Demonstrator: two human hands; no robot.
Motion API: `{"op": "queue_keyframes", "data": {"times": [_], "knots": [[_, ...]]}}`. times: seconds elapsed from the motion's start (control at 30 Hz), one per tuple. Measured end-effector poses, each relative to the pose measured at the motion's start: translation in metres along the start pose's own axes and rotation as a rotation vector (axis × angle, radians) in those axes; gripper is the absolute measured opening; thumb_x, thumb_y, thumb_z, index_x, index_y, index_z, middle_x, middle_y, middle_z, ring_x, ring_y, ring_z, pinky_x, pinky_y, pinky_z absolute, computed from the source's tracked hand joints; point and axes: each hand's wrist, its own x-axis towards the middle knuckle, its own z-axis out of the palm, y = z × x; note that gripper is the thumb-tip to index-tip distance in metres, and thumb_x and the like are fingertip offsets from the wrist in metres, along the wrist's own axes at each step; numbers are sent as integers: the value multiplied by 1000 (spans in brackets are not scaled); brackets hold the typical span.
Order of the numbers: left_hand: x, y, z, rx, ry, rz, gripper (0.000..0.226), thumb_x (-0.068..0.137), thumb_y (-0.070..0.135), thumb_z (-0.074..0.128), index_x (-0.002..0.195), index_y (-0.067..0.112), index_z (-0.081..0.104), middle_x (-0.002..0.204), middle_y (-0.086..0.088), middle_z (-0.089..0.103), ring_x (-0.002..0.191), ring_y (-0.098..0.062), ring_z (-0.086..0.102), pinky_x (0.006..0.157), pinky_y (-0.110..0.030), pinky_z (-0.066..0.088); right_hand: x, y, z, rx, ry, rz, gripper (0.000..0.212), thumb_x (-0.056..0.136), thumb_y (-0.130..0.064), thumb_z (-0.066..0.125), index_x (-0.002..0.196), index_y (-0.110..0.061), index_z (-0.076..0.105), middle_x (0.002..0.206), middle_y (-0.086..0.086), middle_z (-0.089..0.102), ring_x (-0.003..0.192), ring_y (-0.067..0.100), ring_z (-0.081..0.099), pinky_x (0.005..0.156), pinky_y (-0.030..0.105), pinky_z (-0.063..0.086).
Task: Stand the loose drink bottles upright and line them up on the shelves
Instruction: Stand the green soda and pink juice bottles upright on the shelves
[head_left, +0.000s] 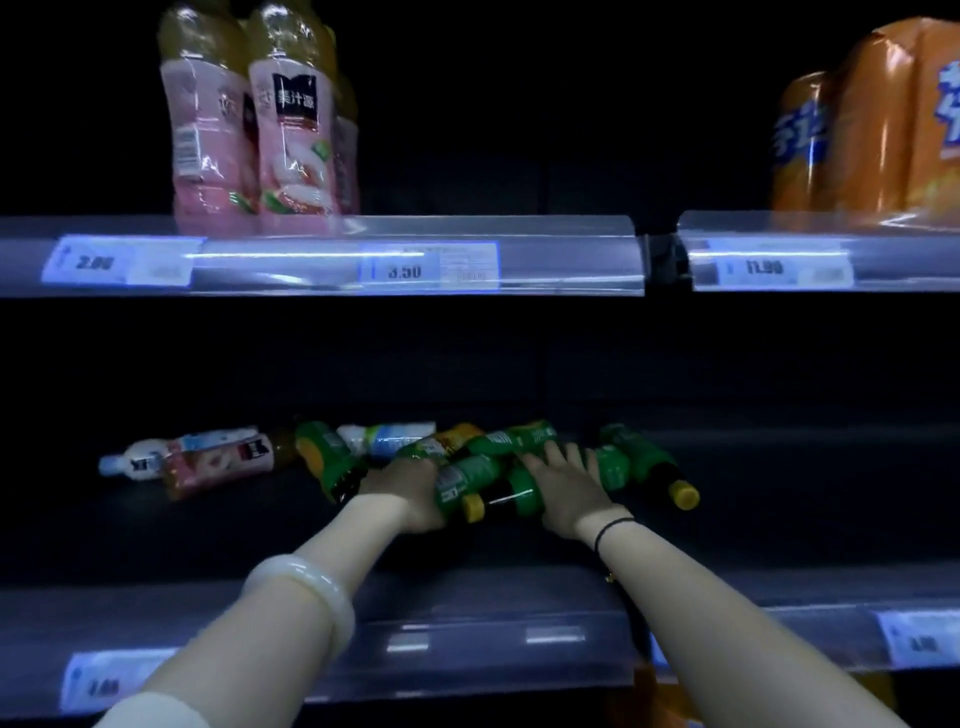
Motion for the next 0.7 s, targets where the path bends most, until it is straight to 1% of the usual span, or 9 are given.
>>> {"op": "queue_keyframes", "data": {"times": [0.1, 0.23, 0.3, 0.37, 0.4, 0.47, 0.53, 0.63, 0.7], "knots": [[16, 6, 3, 48, 31, 22, 61, 68, 55, 70, 117, 24, 54, 118, 1, 60, 109, -24, 59, 91, -36, 48, 1, 10, -2, 106, -1, -38, 78, 78, -4, 60, 145, -27, 27, 138, 7, 32, 133, 30, 26, 115, 57, 13], [16, 2, 2, -128, 30, 22, 53, 73, 48, 72, 113, 18, 56, 113, -1, 63, 101, -22, 62, 83, -31, 50, -5, 30, -2, 375, 139, -100, 70, 72, -11, 64, 135, -29, 38, 133, 1, 45, 126, 25, 40, 104, 43, 37], [13, -5, 2, -281, 60, 26, 45, 73, 49, 73, 101, 17, 58, 97, 0, 65, 87, -20, 63, 76, -31, 52, -7, 30, -11, 646, 269, -79, 68, 66, -16, 70, 127, -30, 45, 125, 1, 52, 120, 24, 46, 102, 42, 41], [6, -7, 2, -532, 146, 38, 35, 76, 45, 73, 85, 14, 59, 75, 2, 61, 68, -17, 58, 60, -27, 47, -10, 26, -33, 1050, 387, 14, 60, 66, -8, 77, 117, -23, 49, 113, 5, 59, 108, 23, 56, 94, 36, 47], [2, -7, 2, -685, 184, 50, 31, 77, 42, 73, 85, 15, 61, 73, 2, 61, 67, -17, 58, 59, -26, 46, -13, 26, -44, 1242, 396, 63, 54, 70, -4, 77, 115, -18, 50, 109, 6, 62, 102, 22, 59, 90, 33, 48], [-8, -2, 3, -1020, 204, 83, 18, 80, 34, 73, 88, 20, 66, 82, -1, 70, 76, -20, 68, 71, -29, 54, -21, 24, -58, 1501, 316, 133, 46, 77, -12, 74, 118, -14, 52, 108, 6, 66, 99, 22, 63, 88, 39, 51], [-16, 2, 5, -1244, 177, 117, 12, 80, 21, 74, 90, 21, 68, 92, -5, 74, 84, -24, 71, 79, -34, 57, -28, 16, -59, 1614, 209, 150, 46, 80, -18, 72, 121, -17, 53, 109, 5, 67, 99, 22, 64, 88, 45, 52], [-20, 1, 8, -1471, 110, 125, 34, 74, 4, 74, 106, 7, 64, 107, -16, 70, 99, -32, 67, 91, -42, 53, -32, -3, -53, 1599, 208, 109, 46, 79, -14, 72, 121, -18, 54, 108, 4, 68, 95, 18, 65, 76, 35, 51], [-21, 2, 7, -1548, 55, 115, 47, 72, -2, 73, 117, 0, 57, 114, -22, 65, 106, -35, 63, 94, -44, 50, -34, -9, -54, 1550, 235, 60, 47, 79, -13, 73, 121, -19, 54, 109, 2, 68, 96, 17, 65, 75, 30, 50]]}}
